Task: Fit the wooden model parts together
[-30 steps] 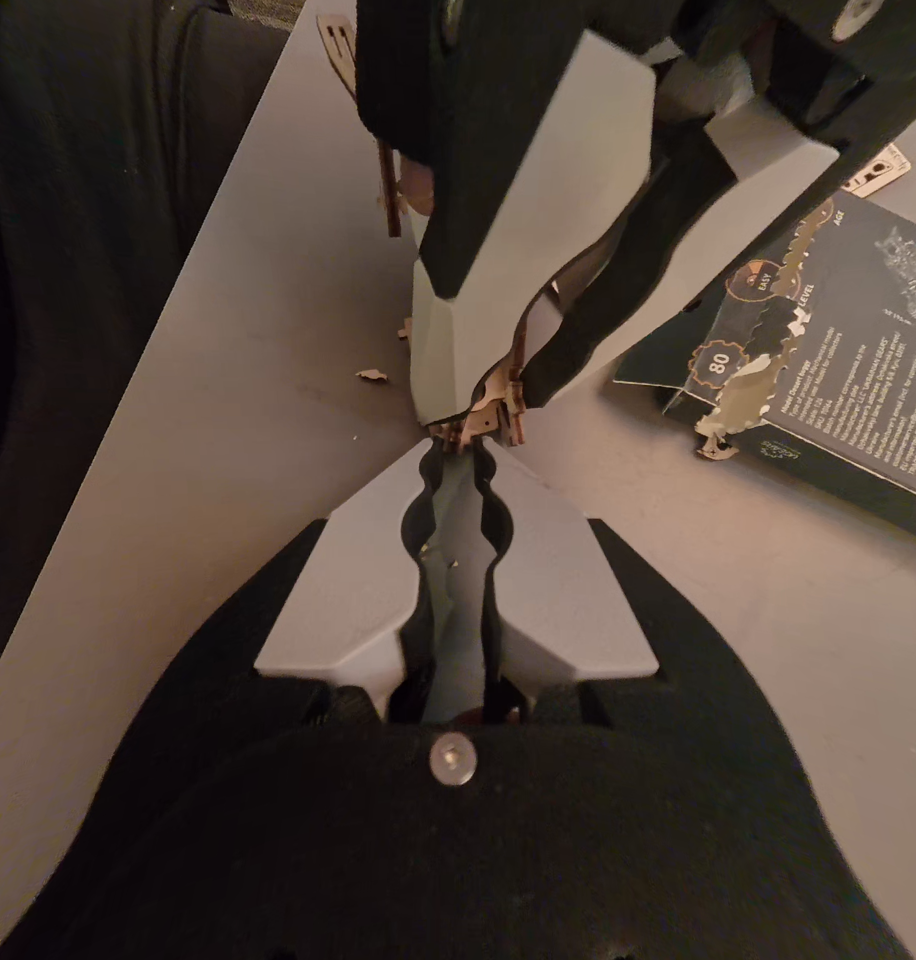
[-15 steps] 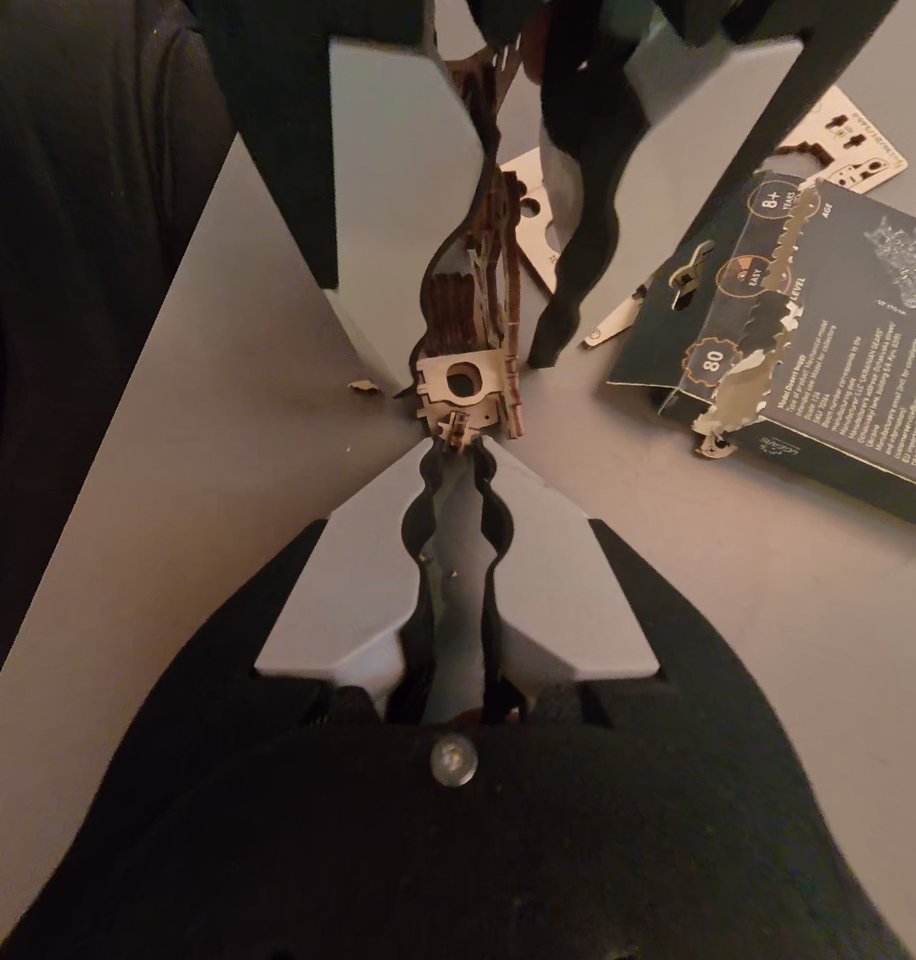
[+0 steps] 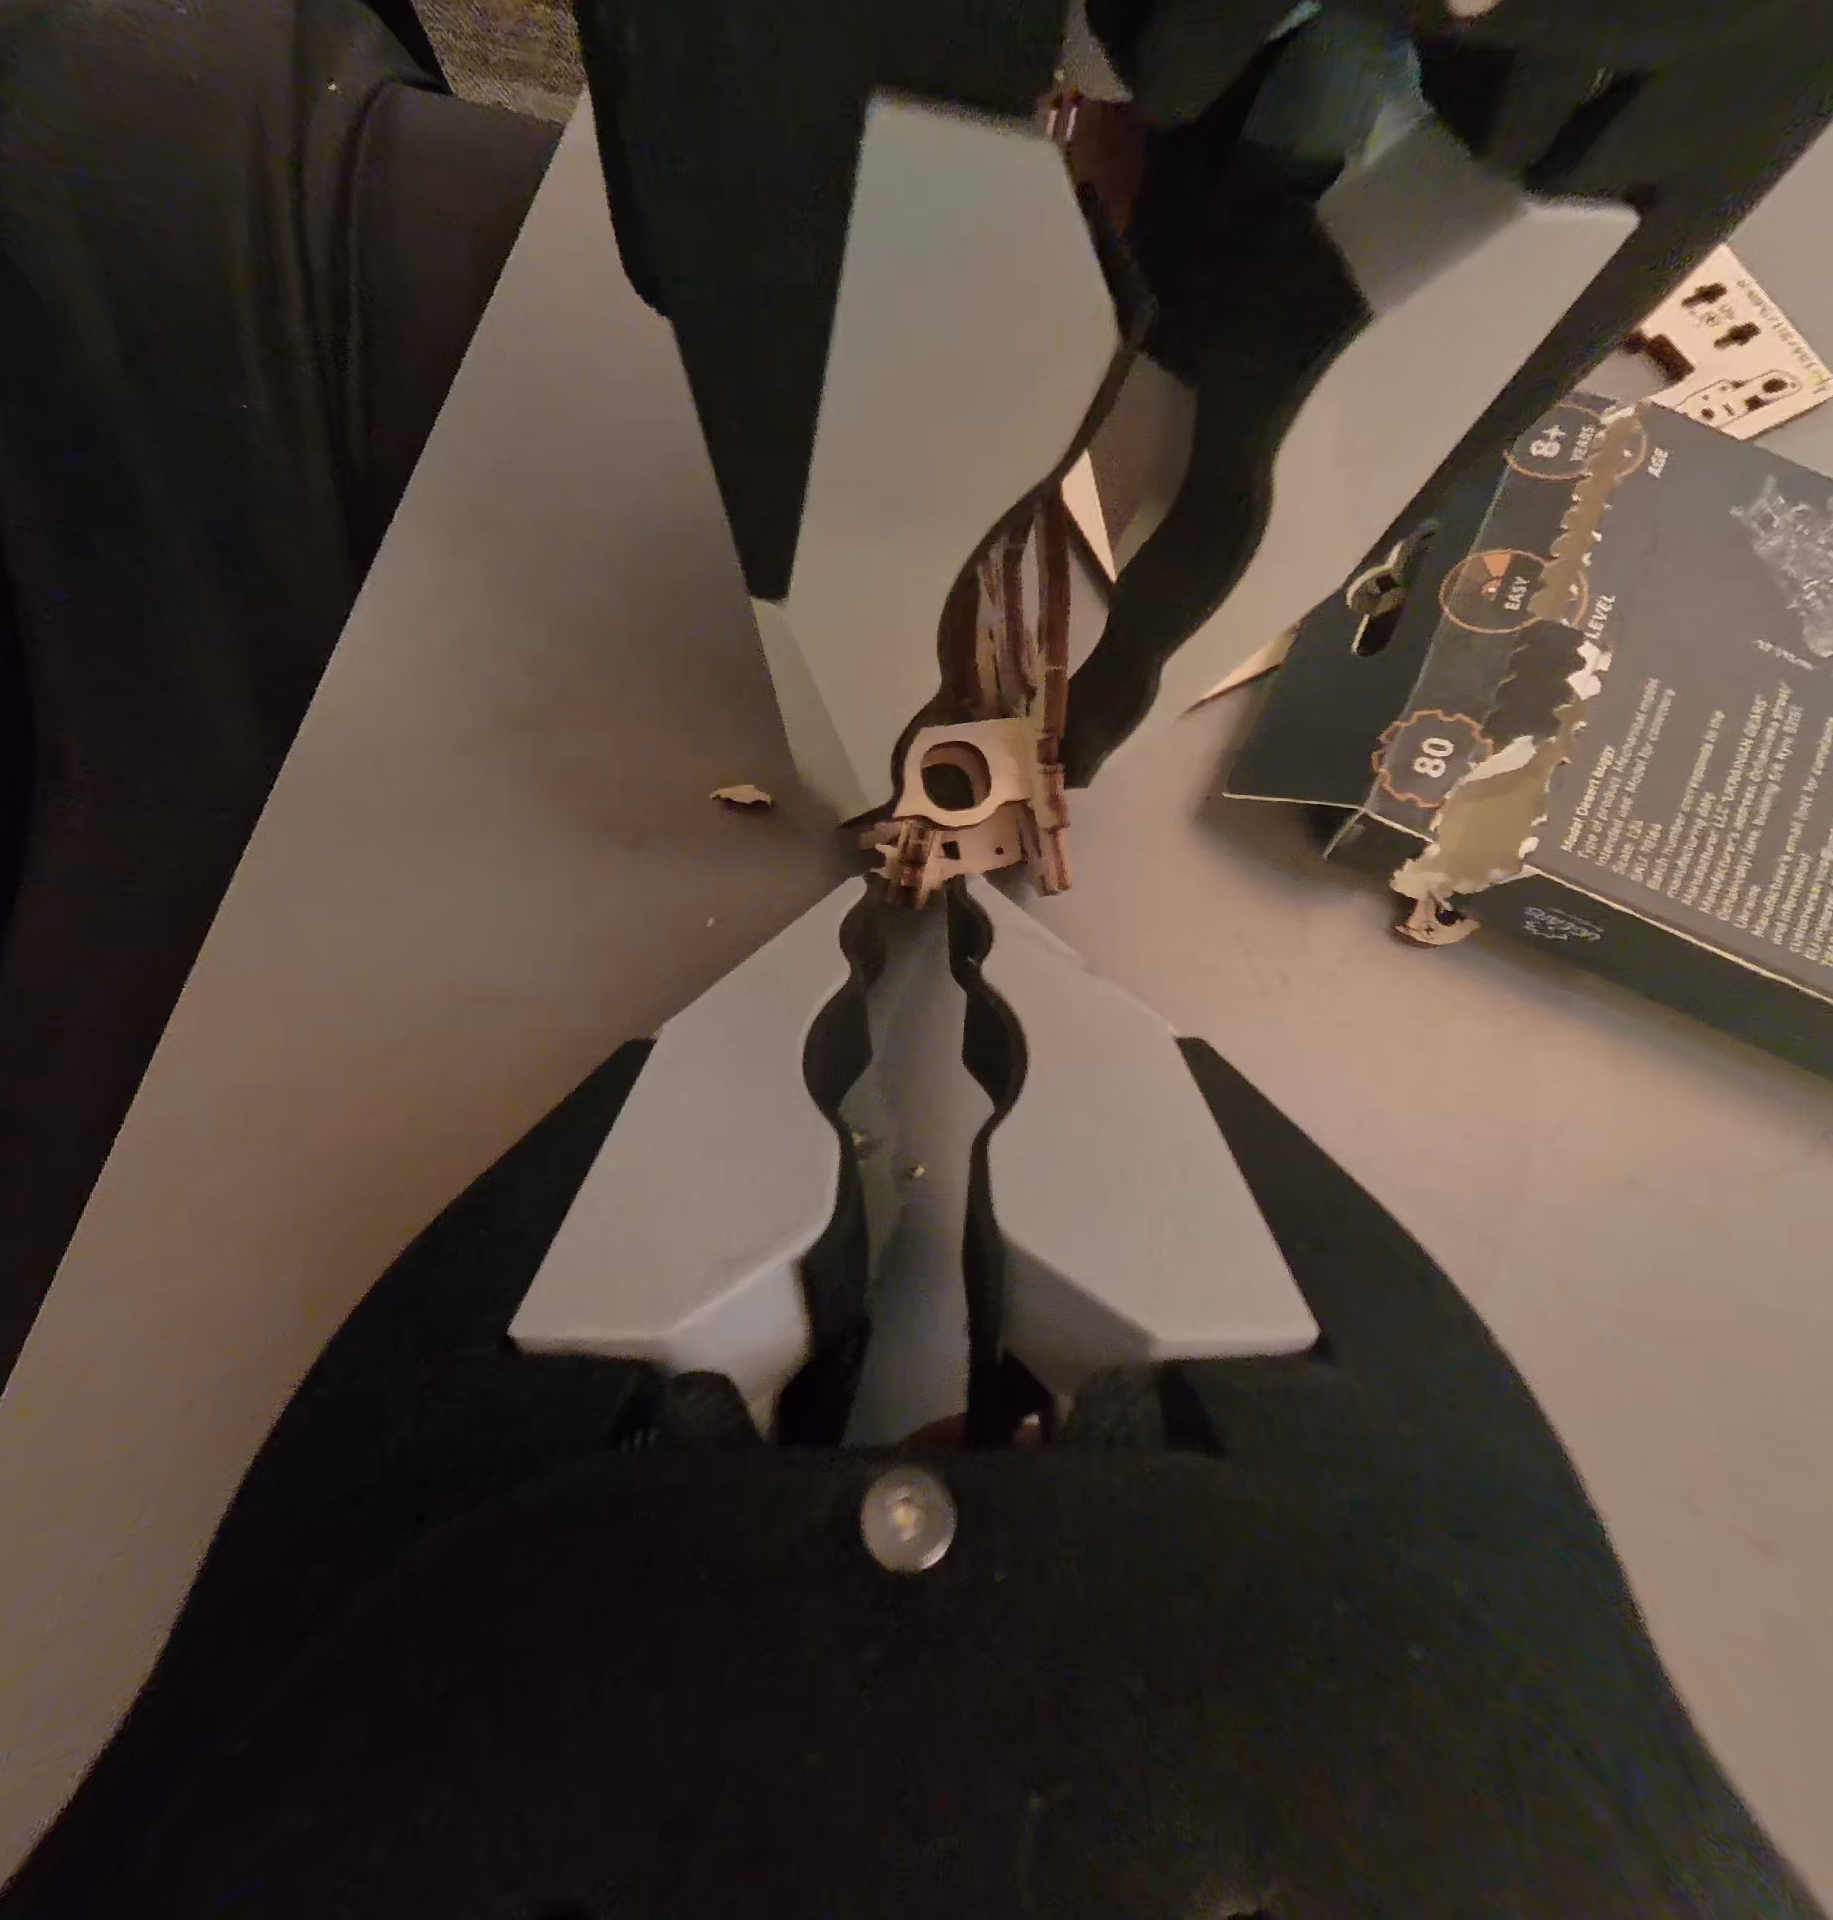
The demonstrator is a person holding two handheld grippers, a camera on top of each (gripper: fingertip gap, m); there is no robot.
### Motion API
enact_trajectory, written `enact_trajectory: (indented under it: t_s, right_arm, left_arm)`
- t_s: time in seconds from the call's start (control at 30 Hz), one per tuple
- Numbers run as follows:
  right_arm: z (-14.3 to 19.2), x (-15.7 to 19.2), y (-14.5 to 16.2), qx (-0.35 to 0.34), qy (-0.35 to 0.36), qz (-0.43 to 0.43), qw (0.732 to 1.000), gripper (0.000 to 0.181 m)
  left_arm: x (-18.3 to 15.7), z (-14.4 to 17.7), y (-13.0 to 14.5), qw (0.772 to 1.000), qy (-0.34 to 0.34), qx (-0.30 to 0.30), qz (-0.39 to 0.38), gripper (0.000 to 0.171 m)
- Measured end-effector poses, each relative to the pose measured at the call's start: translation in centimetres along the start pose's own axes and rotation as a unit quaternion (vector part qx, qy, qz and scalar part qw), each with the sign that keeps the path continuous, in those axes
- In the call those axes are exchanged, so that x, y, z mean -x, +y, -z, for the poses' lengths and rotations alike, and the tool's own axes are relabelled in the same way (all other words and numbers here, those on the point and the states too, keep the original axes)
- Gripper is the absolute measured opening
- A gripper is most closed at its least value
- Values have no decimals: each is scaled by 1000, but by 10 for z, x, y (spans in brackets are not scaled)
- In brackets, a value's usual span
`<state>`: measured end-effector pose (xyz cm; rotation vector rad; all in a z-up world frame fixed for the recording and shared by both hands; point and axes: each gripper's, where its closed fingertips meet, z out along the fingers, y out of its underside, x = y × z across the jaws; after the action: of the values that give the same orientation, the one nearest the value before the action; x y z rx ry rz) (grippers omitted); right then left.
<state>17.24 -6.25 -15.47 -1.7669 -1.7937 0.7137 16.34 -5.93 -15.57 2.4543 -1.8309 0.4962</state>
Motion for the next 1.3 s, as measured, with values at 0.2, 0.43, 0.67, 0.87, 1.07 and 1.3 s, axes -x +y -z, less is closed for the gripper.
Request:
enact_trajectory:
  t_s: [0.2,0.43,0.67,0.87,1.07,1.3]
  right_arm:
    - [-1,-1,0,3,-2,-9,1000,8]
    - [-2,-2,0,1,-2,-15,1000,8]
    - [-2,-4,-1,1,0,-18,1000,8]
    - [-4,-5,-3,4,3,-22,1000,8]
    - [-5,-3,-3,5,-4,-33,999,8]
    - [-5,-4,-4,-2,-11,-53,999,8]
  left_arm:
    - [1,0,-1,1000,19,1,7,36]
    - [3,1,0,1000,26,13,4,36]
    - [3,3,-2,997,66,-3,28,36]
    - [5,4,-2,996,76,-6,34,35]
    - [4,5,-3,994,98,-10,47,33]
    - [5,6,-4,992,111,-14,51,37]
